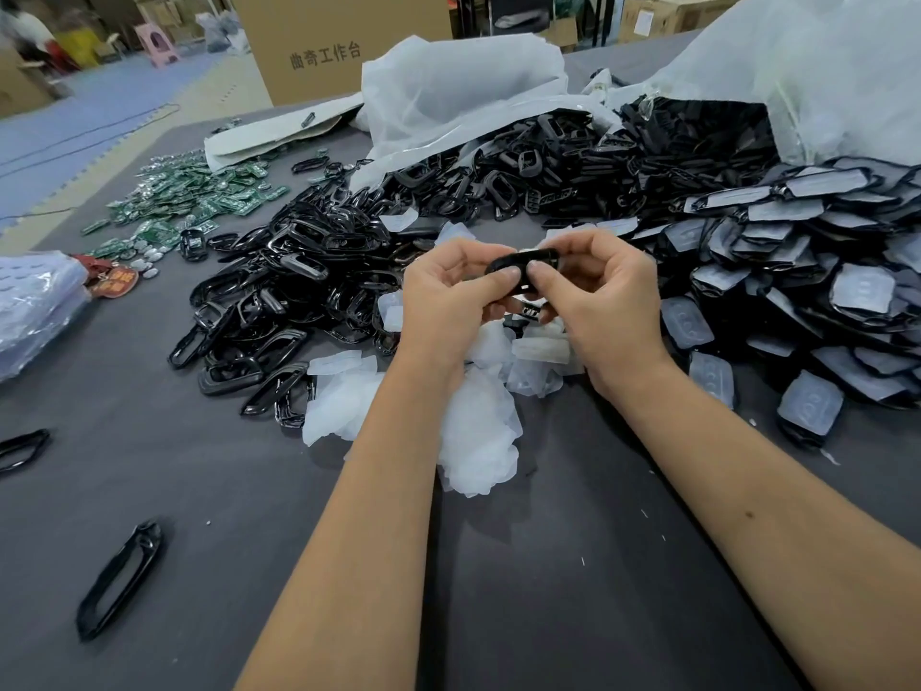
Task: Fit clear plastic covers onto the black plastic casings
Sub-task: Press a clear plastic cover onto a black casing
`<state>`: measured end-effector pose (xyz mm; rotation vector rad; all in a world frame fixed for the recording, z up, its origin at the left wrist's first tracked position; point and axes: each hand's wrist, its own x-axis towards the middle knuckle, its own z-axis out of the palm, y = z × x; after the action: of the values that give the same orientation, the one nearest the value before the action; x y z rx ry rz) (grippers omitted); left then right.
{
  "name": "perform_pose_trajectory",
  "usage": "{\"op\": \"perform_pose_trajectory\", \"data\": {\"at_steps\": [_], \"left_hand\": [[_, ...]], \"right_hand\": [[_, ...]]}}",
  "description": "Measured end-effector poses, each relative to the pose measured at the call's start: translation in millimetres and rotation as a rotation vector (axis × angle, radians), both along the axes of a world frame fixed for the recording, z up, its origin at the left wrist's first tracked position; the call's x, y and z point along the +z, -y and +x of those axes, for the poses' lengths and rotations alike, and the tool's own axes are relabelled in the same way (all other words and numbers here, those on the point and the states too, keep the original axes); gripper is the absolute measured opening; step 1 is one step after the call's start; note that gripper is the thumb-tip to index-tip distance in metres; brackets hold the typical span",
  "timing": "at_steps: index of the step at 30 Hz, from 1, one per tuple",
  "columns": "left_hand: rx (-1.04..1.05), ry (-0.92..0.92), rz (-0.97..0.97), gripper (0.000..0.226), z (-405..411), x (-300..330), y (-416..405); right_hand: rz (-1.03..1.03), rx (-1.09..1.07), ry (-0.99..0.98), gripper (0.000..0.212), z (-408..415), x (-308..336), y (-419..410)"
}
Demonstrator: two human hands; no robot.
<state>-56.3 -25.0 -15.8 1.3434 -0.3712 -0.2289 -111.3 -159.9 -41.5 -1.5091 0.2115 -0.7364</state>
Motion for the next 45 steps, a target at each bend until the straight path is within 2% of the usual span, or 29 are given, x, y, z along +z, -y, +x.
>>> {"op": "perform_pose_trajectory", "data": {"at_steps": [5, 11, 15, 20, 25, 28, 40, 45], "left_hand": [[0.040, 0.104, 0.120, 0.017, 0.0, -3.7, 1.4], [0.122, 0.163, 0.087, 0.017, 3.2, -4.5, 1.3], [0.214, 0.061, 0.005, 0.021, 8.9, -6.2, -3.9], [0.244, 0.001, -0.026, 0.023, 13.2, -7.3, -5.5], [0.279, 0.062, 0.063, 0.022, 11.9, -10.8, -4.8], [0.256, 0.084, 0.080, 0.021, 10.6, -10.7, -4.3], [0.116, 0.056, 0.047, 0.019, 4.5, -5.7, -3.3], [0.079, 0.007, 0.010, 0.031, 3.5, -3.9, -3.4]], "right_hand": [[-0.053, -0.040, -0.004, 0.019, 2.1, -4.8, 2.6], [-0.010, -0.060, 0.017, 0.023, 4.3, -4.9, 1.4], [0.043, -0.075, 0.034, 0.016, 3.6, -3.6, 1.8], [-0.049, -0.118, 0.029, 0.002, 0.7, -2.7, 3.5], [0.122, 0.058, 0.069, 0.005, -1.1, 2.9, 0.9], [0.143, 0.141, 0.047, 0.007, -2.5, 3.9, 1.1], [-0.133, -0.102, -0.033, 0.014, 1.8, -4.4, 3.9], [-0.204, -0.183, -0.036, 0.017, 1.8, -3.2, 3.4]]}}
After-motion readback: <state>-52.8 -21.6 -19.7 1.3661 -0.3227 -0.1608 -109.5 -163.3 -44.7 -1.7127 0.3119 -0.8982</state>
